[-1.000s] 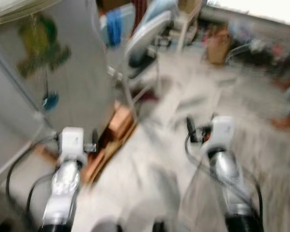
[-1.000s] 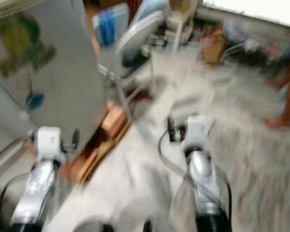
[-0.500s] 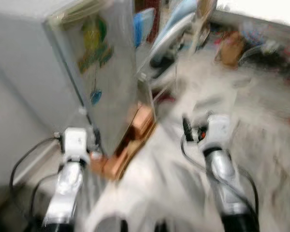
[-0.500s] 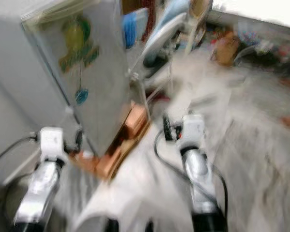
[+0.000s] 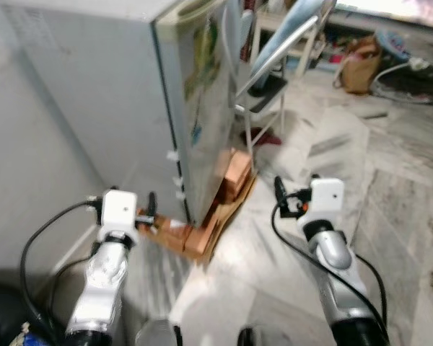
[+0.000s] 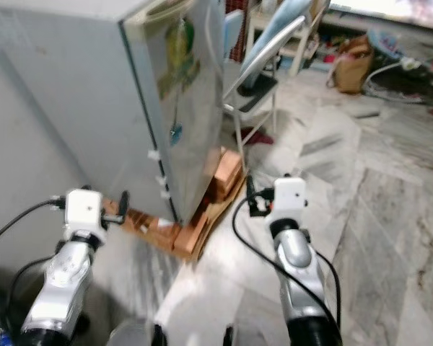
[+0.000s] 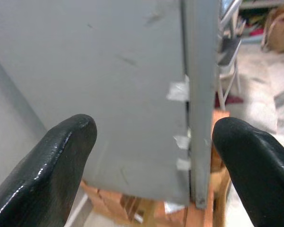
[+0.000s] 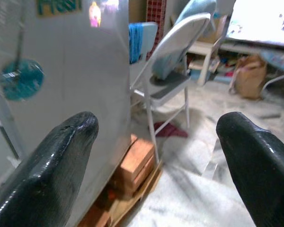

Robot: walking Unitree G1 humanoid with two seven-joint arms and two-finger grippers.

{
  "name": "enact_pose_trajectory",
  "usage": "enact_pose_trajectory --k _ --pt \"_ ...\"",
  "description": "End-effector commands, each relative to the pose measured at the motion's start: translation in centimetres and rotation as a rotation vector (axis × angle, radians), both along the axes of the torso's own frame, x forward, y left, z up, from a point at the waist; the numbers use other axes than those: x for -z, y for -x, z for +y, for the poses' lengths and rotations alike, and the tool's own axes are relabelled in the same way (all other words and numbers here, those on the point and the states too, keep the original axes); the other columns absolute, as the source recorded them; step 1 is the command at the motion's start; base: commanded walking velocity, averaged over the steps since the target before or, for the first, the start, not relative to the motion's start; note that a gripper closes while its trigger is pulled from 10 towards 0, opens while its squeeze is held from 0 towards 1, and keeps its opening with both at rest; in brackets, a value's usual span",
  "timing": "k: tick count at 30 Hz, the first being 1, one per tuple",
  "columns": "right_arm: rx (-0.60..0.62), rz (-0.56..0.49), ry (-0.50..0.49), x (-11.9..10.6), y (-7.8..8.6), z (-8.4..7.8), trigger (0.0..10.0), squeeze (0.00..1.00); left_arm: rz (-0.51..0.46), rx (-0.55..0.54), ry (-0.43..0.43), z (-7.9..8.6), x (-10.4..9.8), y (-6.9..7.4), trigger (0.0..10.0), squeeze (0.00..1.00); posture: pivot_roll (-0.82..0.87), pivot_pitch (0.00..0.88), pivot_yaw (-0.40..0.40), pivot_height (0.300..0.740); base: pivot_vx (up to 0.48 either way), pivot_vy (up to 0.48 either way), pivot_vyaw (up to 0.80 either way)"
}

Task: Restocking fridge

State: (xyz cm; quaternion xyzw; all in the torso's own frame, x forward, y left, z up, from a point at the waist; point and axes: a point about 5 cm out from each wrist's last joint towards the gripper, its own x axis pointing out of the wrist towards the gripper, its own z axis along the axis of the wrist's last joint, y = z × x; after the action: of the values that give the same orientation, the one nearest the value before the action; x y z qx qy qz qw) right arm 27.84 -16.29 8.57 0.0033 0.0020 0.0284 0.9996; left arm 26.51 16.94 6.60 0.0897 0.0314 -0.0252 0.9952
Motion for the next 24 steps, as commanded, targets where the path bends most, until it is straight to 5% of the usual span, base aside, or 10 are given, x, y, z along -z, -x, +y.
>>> enact_pose_trajectory --k 1,9,17,24 --pt "-0.019 -0.01 -0.008 -0.29 -0.18 0.73 10.0 0.0 -0.001 -0.031 0.0 0.86 -0.02 0.18 10.0 0.0 0.07 0.075 -0.041 0.74 0.0 0.0 0.0" --pt "-0.027 0.001 -0.01 -0.12 -0.24 0.88 10.0 0.0 -0.011 0.006 0.014 0.77 -0.17 0.45 10.0 0.0 0.07 0.076 -0.044 0.74 0.0 0.0 -0.1" --pt "-0.032 -0.006 -0.005 -0.26 -0.33 0.85 10.0 0.0 -0.013 0.025 0.025 0.57 -0.23 0.58 10.0 0.0 0.07 0.075 -0.047 0.74 0.308 0.0 -0.8" --pt "-0.041 -0.009 0.016 -0.27 -0.22 1.02 10.0 0.0 -0.012 0.025 0.034 0.5 -0.19 0.41 10.0 0.0 0.06 0.074 -0.048 0.74 0.422 0.0 0.0"
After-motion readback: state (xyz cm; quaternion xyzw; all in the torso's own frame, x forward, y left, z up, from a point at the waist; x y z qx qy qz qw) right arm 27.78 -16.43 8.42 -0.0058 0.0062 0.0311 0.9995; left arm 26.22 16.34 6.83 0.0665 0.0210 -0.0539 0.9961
